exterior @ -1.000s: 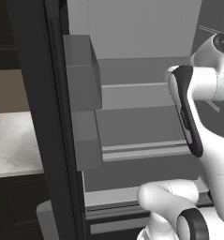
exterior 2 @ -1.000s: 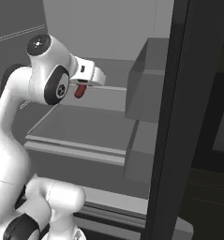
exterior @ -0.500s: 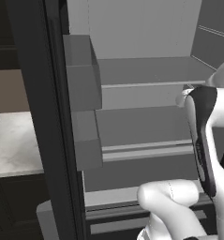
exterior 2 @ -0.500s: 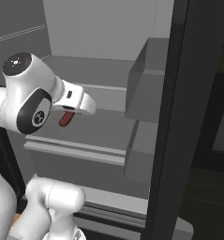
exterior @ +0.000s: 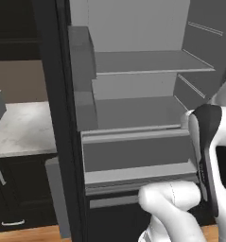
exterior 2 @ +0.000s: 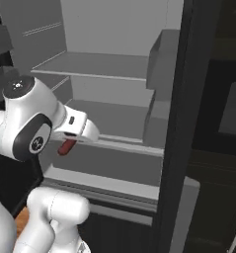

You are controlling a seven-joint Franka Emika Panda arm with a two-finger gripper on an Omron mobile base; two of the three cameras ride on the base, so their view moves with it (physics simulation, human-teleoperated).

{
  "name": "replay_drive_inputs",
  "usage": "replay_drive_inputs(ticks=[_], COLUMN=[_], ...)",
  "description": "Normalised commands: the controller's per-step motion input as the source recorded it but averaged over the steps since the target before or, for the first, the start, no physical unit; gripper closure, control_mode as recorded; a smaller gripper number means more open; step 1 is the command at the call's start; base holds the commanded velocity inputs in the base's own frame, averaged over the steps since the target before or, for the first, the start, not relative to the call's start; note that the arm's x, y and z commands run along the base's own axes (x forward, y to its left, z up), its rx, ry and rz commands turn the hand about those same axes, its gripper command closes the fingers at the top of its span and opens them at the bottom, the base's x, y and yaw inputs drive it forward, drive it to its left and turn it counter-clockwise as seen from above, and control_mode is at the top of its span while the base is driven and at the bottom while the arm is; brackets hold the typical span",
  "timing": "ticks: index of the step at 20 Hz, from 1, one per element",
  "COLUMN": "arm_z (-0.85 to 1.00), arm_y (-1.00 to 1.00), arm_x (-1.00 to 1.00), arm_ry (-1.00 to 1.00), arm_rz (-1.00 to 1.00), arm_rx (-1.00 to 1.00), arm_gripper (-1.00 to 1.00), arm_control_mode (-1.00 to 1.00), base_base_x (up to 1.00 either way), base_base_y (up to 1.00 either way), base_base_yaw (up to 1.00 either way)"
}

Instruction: Move the hot dog bun to the plate on the dining table and place the condiment next to that plate. Then navigate to the fridge and take the sausage and place it on the plate as well.

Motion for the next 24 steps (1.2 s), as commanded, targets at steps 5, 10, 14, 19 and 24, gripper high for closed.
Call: replay_drive_inputs(ticks=[5,10,14,19,24], arm_z=[0.0,0.0,0.0,0.0,0.0], arm_y=[0.0,0.0,0.0,0.0,0.0], arm_x=[0.0,0.0,0.0,0.0,0.0], arm_ry=[0.0,0.0,0.0,0.0,0.0], arm_rz=[0.0,0.0,0.0,0.0,0.0], arm_rx=[0.0,0.0,0.0,0.0,0.0], arm_gripper=[1.0,1.0,1.0,1.0,1.0], arm_control_mode=[1.0,1.0,1.0,1.0,1.0], base_base_x=[-1.0,-0.98,-0.69,-0.34,0.42], base_base_y=[0.28,0.05,-0.02,-0.3,-0.55], base_base_yaw=[-0.28,-0.71,-0.78,-0.76,-0.7])
